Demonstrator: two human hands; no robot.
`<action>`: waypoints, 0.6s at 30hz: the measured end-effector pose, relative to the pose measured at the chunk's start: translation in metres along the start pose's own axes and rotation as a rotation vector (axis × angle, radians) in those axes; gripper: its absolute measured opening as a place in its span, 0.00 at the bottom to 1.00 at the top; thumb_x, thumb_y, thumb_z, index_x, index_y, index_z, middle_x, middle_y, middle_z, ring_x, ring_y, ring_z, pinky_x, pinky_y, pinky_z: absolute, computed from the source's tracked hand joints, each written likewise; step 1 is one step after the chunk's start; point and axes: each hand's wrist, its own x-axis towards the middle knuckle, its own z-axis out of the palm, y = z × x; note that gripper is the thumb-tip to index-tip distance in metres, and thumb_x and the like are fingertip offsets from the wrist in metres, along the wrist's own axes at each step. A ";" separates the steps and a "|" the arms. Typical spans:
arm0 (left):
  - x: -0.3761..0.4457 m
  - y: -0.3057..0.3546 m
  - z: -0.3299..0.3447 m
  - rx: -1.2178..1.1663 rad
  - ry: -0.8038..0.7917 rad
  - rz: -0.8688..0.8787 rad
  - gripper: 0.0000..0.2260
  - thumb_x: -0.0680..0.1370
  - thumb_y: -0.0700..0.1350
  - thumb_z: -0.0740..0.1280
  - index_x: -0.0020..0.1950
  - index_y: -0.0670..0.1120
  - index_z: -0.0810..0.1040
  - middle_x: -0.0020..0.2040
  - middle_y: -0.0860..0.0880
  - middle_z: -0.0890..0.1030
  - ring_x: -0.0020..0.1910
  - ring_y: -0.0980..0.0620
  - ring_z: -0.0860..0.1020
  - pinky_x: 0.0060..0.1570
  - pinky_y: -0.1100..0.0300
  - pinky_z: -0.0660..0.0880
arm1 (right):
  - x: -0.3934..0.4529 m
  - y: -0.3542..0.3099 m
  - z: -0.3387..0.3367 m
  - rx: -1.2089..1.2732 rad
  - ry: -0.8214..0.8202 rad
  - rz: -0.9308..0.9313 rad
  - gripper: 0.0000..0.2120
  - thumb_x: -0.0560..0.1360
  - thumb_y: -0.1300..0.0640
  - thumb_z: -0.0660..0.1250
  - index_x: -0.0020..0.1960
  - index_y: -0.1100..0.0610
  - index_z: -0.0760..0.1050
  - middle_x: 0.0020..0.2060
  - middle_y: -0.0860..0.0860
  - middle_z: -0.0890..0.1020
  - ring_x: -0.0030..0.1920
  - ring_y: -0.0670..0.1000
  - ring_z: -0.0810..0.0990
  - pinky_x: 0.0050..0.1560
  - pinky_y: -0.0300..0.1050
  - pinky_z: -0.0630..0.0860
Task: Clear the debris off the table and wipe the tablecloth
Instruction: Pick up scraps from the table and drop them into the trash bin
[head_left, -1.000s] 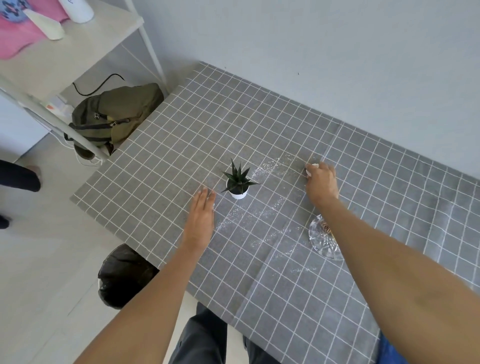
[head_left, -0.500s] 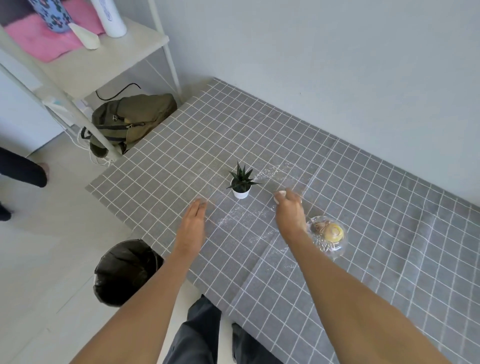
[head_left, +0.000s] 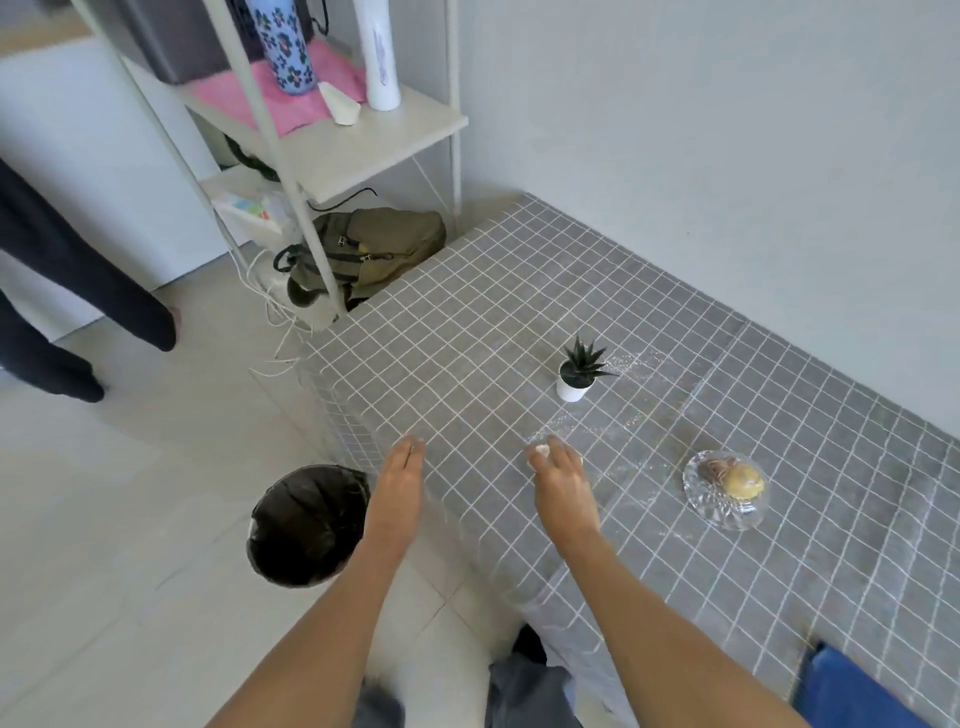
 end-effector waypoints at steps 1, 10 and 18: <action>-0.002 -0.012 -0.007 0.009 0.005 -0.001 0.25 0.80 0.32 0.58 0.76 0.41 0.58 0.77 0.43 0.58 0.76 0.47 0.57 0.74 0.56 0.57 | 0.002 -0.013 0.004 -0.004 0.003 -0.005 0.25 0.71 0.78 0.62 0.64 0.60 0.73 0.67 0.63 0.70 0.69 0.65 0.66 0.55 0.58 0.77; -0.014 -0.143 -0.084 0.065 0.045 -0.013 0.24 0.82 0.35 0.54 0.78 0.44 0.54 0.78 0.45 0.54 0.77 0.49 0.53 0.74 0.61 0.50 | 0.022 -0.166 0.052 -0.007 -0.004 -0.087 0.27 0.71 0.78 0.59 0.66 0.59 0.72 0.64 0.61 0.71 0.65 0.63 0.67 0.50 0.56 0.76; -0.030 -0.256 -0.130 0.167 0.003 -0.121 0.25 0.81 0.36 0.57 0.77 0.44 0.56 0.78 0.44 0.54 0.76 0.46 0.54 0.73 0.57 0.54 | 0.036 -0.289 0.118 -0.021 -0.148 -0.225 0.25 0.77 0.71 0.56 0.72 0.56 0.64 0.71 0.58 0.64 0.71 0.59 0.59 0.63 0.52 0.69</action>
